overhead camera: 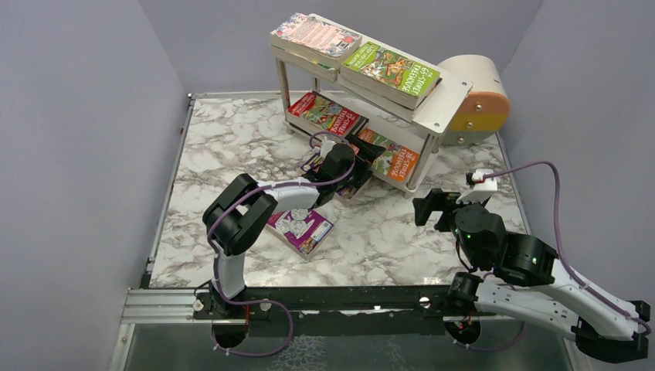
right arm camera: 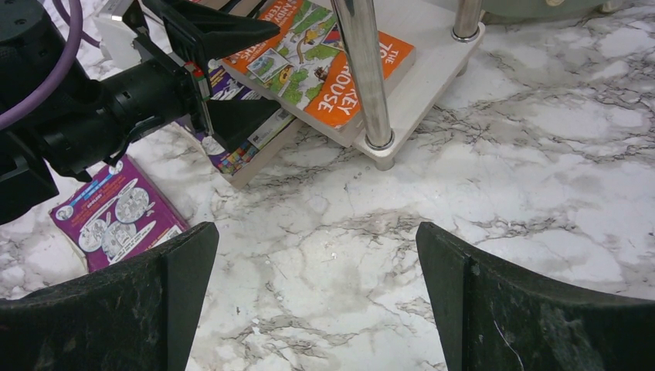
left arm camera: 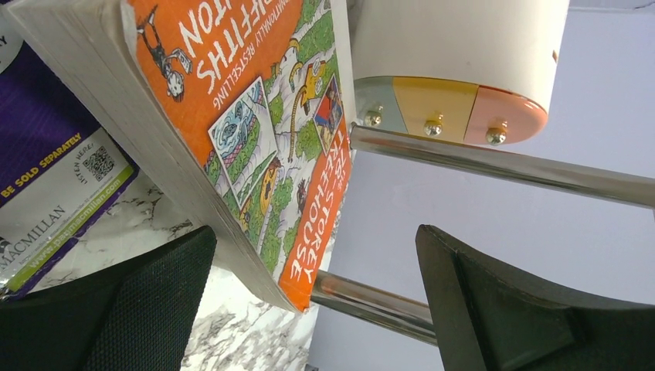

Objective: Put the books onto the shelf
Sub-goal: Adjust the book on the shelf.

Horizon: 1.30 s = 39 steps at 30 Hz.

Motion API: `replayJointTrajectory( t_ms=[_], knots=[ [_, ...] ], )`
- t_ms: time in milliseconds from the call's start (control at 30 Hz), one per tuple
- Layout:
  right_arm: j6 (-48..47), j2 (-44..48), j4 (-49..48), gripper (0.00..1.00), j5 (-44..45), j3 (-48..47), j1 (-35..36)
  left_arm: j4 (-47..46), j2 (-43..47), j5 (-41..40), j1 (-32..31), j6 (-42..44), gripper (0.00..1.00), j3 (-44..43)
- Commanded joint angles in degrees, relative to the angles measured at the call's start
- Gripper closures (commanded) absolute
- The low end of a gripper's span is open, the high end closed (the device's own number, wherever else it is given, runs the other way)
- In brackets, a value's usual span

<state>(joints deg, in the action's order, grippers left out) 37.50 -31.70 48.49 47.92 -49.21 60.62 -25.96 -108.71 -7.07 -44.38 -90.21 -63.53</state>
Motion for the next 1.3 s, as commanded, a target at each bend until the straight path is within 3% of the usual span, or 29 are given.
replayJointTrajectory(
  t_ms=[0,1267],
  knots=[
    [1.0,0.2,0.4,0.02,0.6,0.8,-0.2,-0.5,-0.9,-2.2,0.8,0.6,0.01,-2.4],
    [1.6,-1.5,-1.0,0.02,-0.5,2.3,-0.2,-0.5,-1.7,-2.0,3.7,0.6,0.01,-2.6]
  ],
)
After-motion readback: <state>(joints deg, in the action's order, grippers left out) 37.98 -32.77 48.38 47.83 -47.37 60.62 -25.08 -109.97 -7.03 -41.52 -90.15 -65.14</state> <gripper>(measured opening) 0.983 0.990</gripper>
